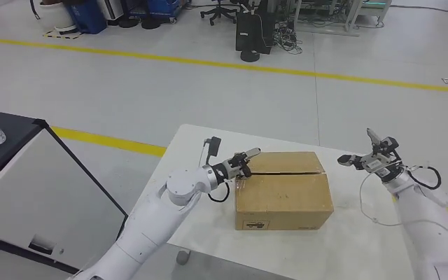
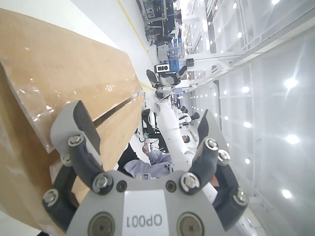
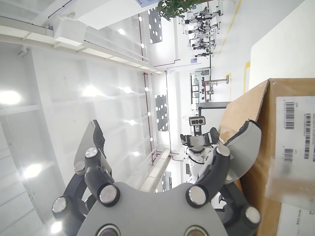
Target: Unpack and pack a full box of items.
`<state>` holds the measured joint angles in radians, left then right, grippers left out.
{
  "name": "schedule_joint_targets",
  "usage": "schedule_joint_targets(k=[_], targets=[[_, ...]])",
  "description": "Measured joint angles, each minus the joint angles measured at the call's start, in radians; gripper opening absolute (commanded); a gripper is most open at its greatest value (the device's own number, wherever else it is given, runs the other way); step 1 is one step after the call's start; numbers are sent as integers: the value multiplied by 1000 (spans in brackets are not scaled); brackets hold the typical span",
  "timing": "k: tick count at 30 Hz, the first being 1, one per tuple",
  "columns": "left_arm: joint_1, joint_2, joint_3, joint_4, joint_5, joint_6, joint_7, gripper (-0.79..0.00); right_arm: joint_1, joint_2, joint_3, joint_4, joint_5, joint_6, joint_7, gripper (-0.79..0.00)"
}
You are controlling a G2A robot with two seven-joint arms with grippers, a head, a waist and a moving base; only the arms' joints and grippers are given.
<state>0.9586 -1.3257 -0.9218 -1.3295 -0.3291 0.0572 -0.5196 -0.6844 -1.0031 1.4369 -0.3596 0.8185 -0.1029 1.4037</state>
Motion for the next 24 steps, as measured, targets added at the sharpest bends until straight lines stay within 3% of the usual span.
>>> schedule_joint_targets(k=[15, 24], targets=[[-47, -28, 44, 85, 13, 90, 21, 0, -4, 11, 19, -4, -11, -15, -16, 0], [-40, -36, 57, 91, 19, 97, 4, 0, -9, 71, 108, -16, -12, -116, 20, 0]])
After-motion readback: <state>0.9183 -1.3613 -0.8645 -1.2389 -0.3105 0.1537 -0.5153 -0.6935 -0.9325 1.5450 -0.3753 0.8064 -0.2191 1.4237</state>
